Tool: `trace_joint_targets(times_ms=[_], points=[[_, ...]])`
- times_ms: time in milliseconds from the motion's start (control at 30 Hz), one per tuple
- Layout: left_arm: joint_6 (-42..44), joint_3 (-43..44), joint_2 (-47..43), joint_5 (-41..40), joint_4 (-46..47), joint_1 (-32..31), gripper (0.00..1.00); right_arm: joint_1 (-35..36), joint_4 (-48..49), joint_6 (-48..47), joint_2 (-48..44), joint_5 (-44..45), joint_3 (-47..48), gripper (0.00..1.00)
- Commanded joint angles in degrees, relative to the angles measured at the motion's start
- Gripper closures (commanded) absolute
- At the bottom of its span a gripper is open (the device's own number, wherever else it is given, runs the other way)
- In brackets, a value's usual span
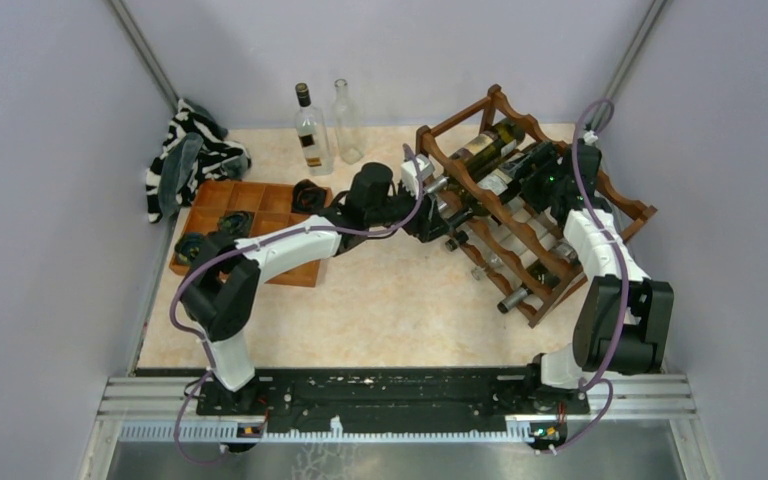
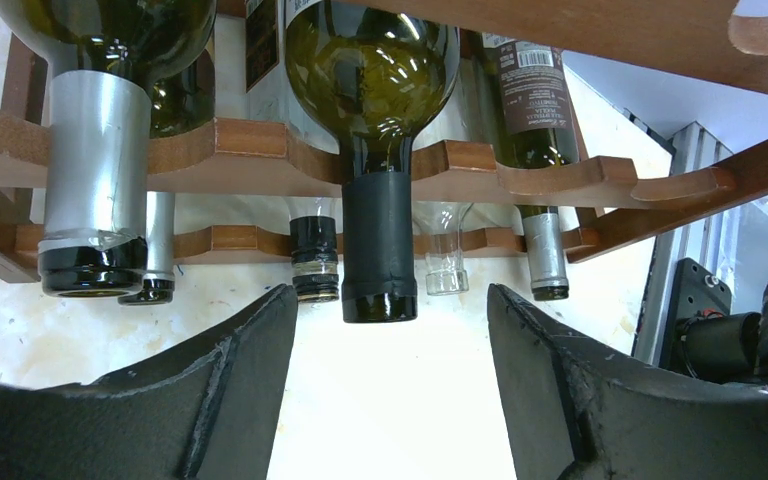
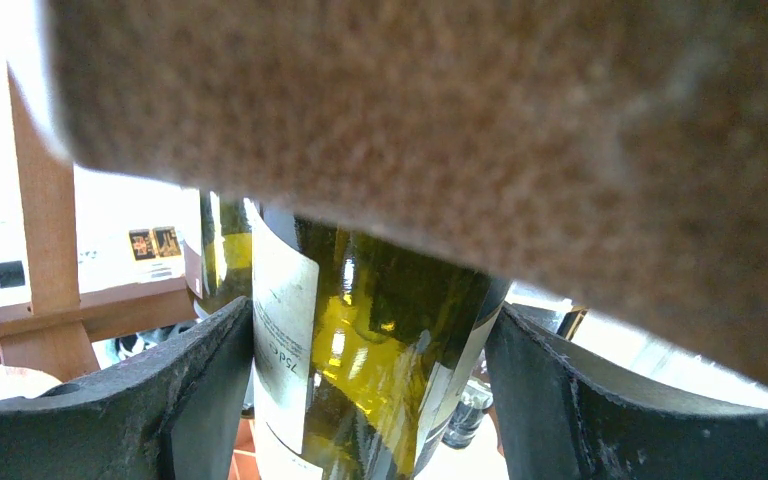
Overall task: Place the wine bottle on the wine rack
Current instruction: Place the wine bottle in the wine rack.
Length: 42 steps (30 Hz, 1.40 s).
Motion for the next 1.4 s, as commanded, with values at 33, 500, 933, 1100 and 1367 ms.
trace_joint_targets(times_ms=[33,500,933,1100,1367], points=[[1.4,3.2,2.9,-0.2,-1.4,0.1,0.25,-1.0,3.8,3.4,0.6,-1.4,3.3,0.64],[1.3,9.7,9.3,-0.1,-4.1,-1.0,0.44,-1.0,4.0,3.2,0.6,-0.6,3.8,0.6],[-0.8,13.9,11.7,1.6,-2.4,-1.1,0.99,-1.0,3.5,1.7,1.3,-1.8,4.6,0.25],[-2.3,14.2,12.1,1.1,-0.6,-1.1,1.0,-1.0,2.9,1.0,1.7,-1.8,5.4,0.02],[-3.3,17.1,13.9,-0.1,-0.6,-1.1,1.0,-1.1,2.1,0.7,2.0,-1.8,5.9,0.02]])
